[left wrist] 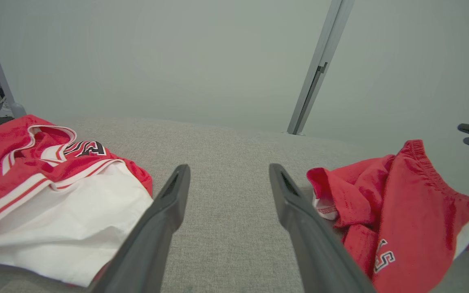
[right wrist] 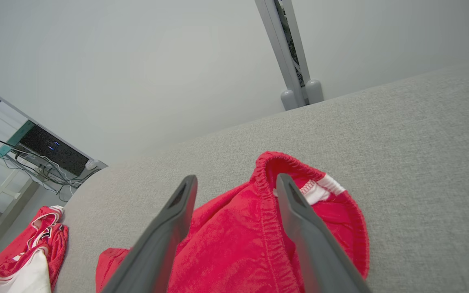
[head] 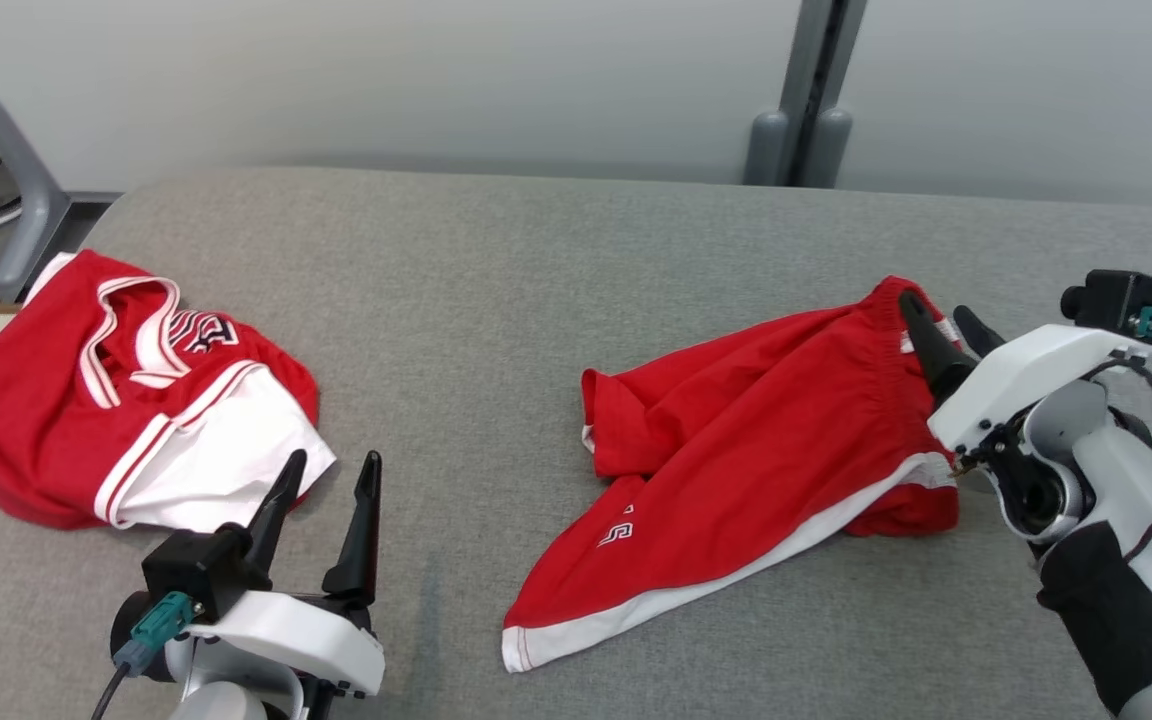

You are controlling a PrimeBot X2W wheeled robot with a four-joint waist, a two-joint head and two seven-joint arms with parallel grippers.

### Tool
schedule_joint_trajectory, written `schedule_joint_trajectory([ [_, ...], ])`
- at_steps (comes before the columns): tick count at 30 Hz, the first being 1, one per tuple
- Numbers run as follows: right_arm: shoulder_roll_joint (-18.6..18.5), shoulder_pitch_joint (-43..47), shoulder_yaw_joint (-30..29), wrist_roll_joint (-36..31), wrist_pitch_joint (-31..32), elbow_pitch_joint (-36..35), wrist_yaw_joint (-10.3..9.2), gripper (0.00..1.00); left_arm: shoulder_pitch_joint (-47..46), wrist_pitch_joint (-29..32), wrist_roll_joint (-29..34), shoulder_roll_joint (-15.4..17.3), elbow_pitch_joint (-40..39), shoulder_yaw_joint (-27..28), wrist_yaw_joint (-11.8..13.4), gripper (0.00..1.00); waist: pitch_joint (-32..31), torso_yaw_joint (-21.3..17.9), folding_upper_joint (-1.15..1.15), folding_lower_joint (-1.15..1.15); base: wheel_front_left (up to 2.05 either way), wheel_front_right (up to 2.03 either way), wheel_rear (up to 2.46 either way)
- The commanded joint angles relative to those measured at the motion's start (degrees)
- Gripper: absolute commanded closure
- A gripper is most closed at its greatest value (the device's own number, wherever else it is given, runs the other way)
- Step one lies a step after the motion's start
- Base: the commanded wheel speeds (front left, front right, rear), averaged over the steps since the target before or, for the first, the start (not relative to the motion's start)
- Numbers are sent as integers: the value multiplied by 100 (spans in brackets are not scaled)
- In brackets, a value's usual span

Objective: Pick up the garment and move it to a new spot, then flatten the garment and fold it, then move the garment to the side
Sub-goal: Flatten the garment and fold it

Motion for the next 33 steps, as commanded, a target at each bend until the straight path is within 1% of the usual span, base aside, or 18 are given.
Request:
schedule_joint_trajectory([
  [1, -54, 248, 136, 49, -164, -269, 2, 0, 81, -43, 77, 71, -70, 115, 64, 0, -293, -310, 0, 0, 0, 0, 0],
  [5, -202, 689, 427, 19, -625, -905, 1, 0, 295, -80, 191, 127, -269, 455, 202, 0, -513, -574, 0, 0, 0, 0, 0],
  [6, -202, 689, 427, 19, -625, -905, 1, 0, 295, -80, 191, 127, -269, 455, 202, 0, -513, -574, 0, 0, 0, 0, 0],
  [7, -240, 814, 483, -9, -785, -1070, 2, 0, 345, -84, 219, 92, -380, 581, 230, 0, -562, -625, 0, 0, 0, 0, 0],
  [8, -329, 1134, 578, -46, -1078, -1409, 1, 0, 472, -85, 325, 45, -574, 827, 244, 0, -638, -698, 0, 0, 0, 0, 0],
  [10, -455, 1456, 664, -152, -1301, -1719, 1, 0, 617, -82, 478, -17, -752, 1068, 213, 0, -669, -768, 0, 0, 0, 0, 0],
  [12, -543, 1758, 675, -274, -1449, -1968, 1, 0, 791, -83, 629, -86, -865, 1259, 198, 0, -695, -838, 0, 0, 0, 0, 0],
  [15, -546, 2171, 464, -525, -1593, -2298, 2, 0, 1006, -85, 762, -216, -947, 1571, 209, 0, -719, -929, 0, 0, 0, 0, 0],
  [18, -432, 2563, 2, -984, -1646, -2657, 2, 0, 1186, -84, 879, -342, -994, 1764, 86, 0, -730, -995, 0, 0, 0, 0, 0],
  [21, -133, 2994, -635, -1632, -1646, -3134, 2, 0, 1297, -85, 1010, -466, -1032, 1910, -74, 0, -715, -1031, 0, 0, 0, 0, 0],
  [25, 275, 3491, -1217, -2433, -1649, -3652, 1, 0, 1426, -85, 1241, -672, -1038, 2078, -285, 0, -717, -1017, 0, 0, 0, 0, 0],
  [30, 549, 3786, -1465, -3022, -1650, -3875, 1, 0, 1516, -85, 1470, -862, -968, 2218, -512, 0, -717, -997, 0, 0, 0, 0, 0],
  [33, 655, 3777, -1550, -3132, -1650, -3934, 1, 0, 1520, -85, 1577, -950, -972, 2294, -599, 0, -708, -997, 0, 0, 0, 0, 0],
])
